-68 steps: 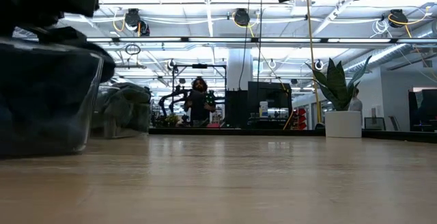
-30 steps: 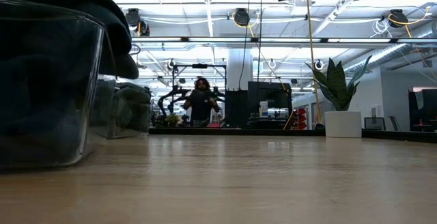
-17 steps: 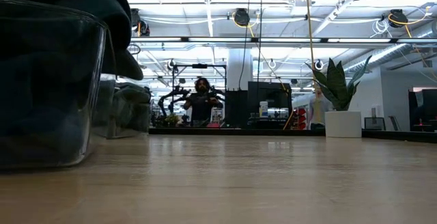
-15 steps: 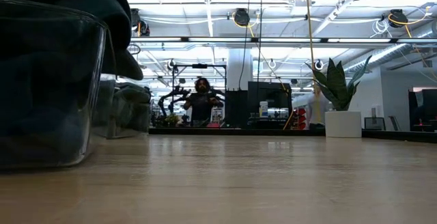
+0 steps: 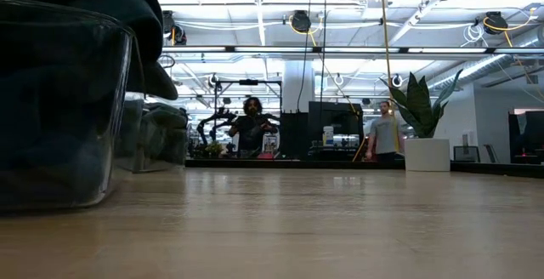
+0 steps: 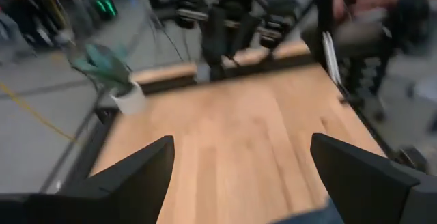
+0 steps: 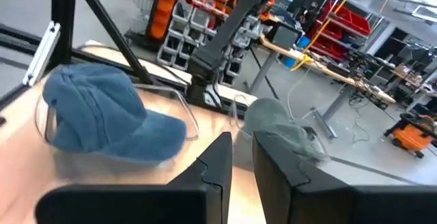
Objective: Pick & Place hat
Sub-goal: Return to Home Position
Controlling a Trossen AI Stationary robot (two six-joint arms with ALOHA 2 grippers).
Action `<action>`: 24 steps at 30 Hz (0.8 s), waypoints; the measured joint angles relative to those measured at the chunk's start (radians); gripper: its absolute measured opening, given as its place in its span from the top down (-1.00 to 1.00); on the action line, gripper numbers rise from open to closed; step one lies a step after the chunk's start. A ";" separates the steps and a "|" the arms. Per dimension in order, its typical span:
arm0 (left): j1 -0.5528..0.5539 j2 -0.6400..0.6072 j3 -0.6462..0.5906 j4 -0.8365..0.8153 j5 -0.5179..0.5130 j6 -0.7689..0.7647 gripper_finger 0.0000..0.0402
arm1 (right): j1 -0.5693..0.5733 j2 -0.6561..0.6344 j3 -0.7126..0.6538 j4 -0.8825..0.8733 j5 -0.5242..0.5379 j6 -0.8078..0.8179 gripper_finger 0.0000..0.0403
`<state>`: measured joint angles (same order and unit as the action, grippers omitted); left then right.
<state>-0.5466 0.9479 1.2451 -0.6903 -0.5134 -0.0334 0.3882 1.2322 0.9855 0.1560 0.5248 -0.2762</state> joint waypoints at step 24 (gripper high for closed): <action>0.329 -0.938 -1.048 0.602 0.154 0.052 -0.75 | -0.305 -0.521 -0.368 -0.008 -0.378 0.137 0.76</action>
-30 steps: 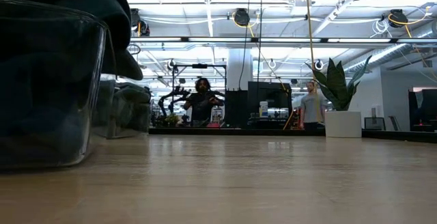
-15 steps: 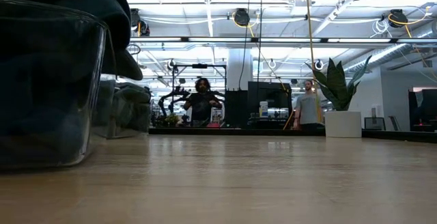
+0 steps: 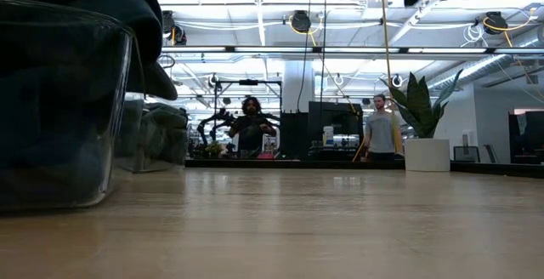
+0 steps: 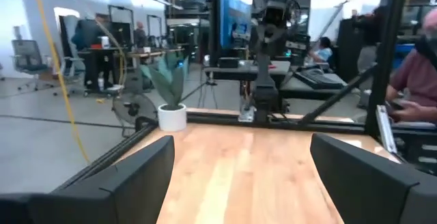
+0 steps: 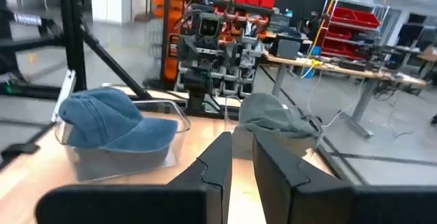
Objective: Pick & Place hat
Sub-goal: Return to Home Position
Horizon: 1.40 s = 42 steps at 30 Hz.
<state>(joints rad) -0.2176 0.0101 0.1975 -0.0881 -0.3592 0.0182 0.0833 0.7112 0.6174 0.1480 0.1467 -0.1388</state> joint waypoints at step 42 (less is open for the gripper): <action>0.056 -0.005 0.000 -0.084 -0.016 -0.006 -0.75 | -0.435 -0.515 -0.600 0.229 -0.330 0.279 0.76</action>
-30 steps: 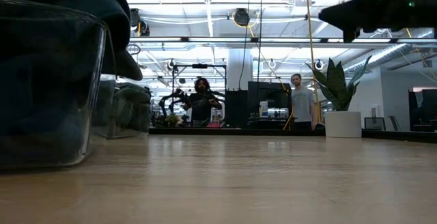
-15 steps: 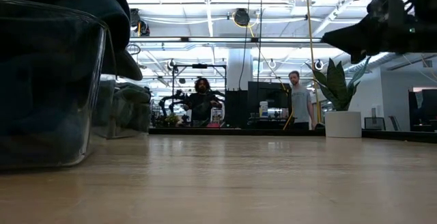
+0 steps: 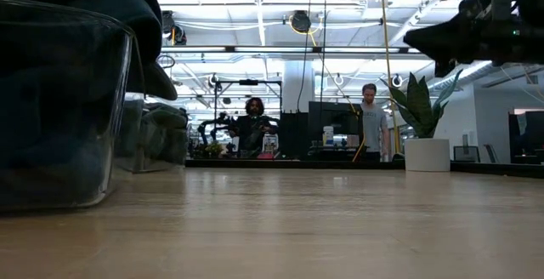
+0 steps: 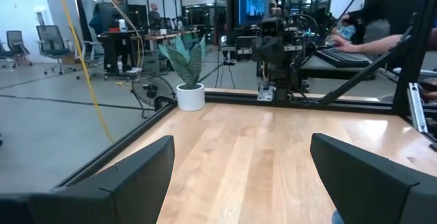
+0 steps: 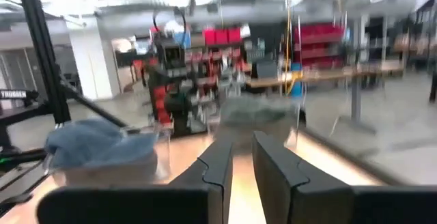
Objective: Pick & Place hat
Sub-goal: Return to Home Position
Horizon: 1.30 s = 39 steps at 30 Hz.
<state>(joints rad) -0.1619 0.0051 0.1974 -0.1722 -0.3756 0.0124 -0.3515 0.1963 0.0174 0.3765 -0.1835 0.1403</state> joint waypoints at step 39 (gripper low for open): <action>0.000 0.000 0.000 -0.011 0.008 -0.018 -0.75 | 0.308 0.002 -0.003 -0.170 0.261 -0.180 0.76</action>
